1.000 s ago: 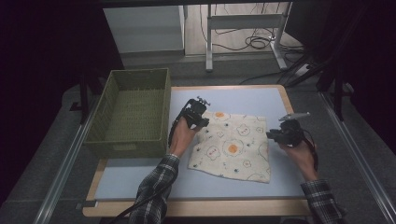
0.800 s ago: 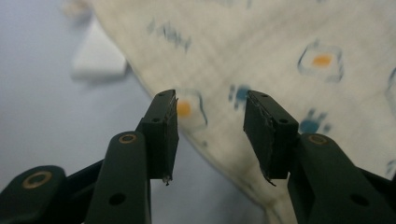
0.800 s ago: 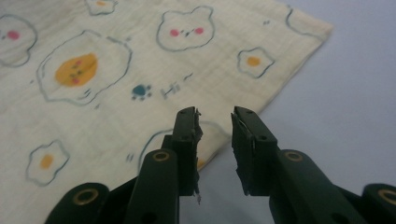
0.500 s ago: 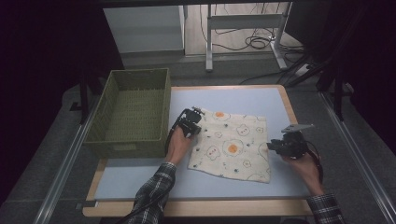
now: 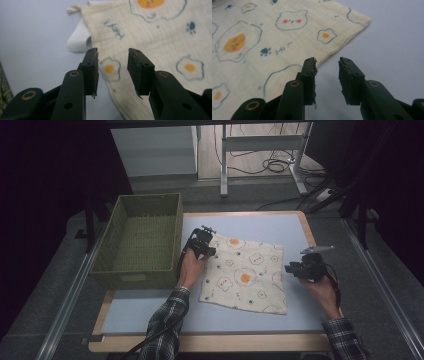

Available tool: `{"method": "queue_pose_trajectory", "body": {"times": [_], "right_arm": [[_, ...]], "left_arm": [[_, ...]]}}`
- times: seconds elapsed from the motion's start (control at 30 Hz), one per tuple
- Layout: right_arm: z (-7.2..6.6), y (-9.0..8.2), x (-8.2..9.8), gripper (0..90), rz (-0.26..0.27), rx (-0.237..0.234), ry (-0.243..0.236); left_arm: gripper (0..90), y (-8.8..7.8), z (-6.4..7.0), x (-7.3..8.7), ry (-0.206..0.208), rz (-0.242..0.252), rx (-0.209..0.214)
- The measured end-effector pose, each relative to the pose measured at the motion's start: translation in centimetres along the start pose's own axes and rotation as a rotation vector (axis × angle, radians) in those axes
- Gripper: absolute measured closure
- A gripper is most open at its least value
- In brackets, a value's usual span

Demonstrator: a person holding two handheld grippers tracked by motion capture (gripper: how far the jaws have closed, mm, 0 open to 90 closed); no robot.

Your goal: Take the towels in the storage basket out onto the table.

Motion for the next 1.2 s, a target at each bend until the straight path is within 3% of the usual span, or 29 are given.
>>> {"method": "queue_pose_trajectory", "body": {"times": [0.13, 0.3, 0.53, 0.6, 0.7, 0.83, 0.9, 1.0, 1.07, 1.2], "right_arm": [[0.7, 1.1, -0.9, 70.4, 0.008, 0.007, 0.031], [2.0, 2.6, -2.3, 71.7, 0.033, 0.066, 0.025], [4.5, 4.8, -4.2, 72.3, 0.052, 0.091, 0.105], [4.9, 5.5, -4.5, 72.3, 0.046, 0.105, 0.104], [5.2, 6.4, -4.8, 71.0, 0.031, 0.116, 0.102], [5.4, 7.2, -4.7, 68.4, -0.004, 0.156, 0.058], [5.4, 7.3, -4.8, 69.0, -0.007, 0.160, 0.059], [5.1, 7.4, -4.8, 80.8, -0.009, 0.137, 0.078], [4.8, 7.4, -4.8, 86.8, -0.018, 0.115, 0.087], [5.3, 7.2, -5.0, 88.1, -0.053, 0.141, 0.060]], "left_arm": [[61.0, 0.8, -0.4, -0.4, -0.002, 0.007, -0.007], [59.4, 1.6, -0.6, -1.1, -0.004, 0.050, -0.009], [58.5, 3.1, -1.6, -1.9, -0.026, 0.056, -0.007], [58.6, 3.4, -2.0, -2.1, -0.038, 0.064, -0.008], [58.3, 3.8, -2.7, -2.5, -0.052, 0.071, -0.017], [56.7, 4.5, -3.4, -2.6, -0.058, 0.072, -0.037], [55.5, 4.8, -3.6, -2.8, -0.066, 0.096, -0.024], [55.0, 5.2, -3.2, -3.1, -0.059, 0.125, 0.016], [63.9, 5.3, -2.9, -3.2, -0.068, 0.129, 0.049], [85.9, 5.1, -2.1, -3.2, -0.057, 0.107, 0.094]]}}
Point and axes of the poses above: each handheld gripper's, and its own axes: y roughly forward along the jaws, x roughly out of its underside, z roughly to its right, the point moved 10 cm from there along y, roughly forward along the jaws, and after that the axes turned 1 degree about z, right-handed, at the moved point
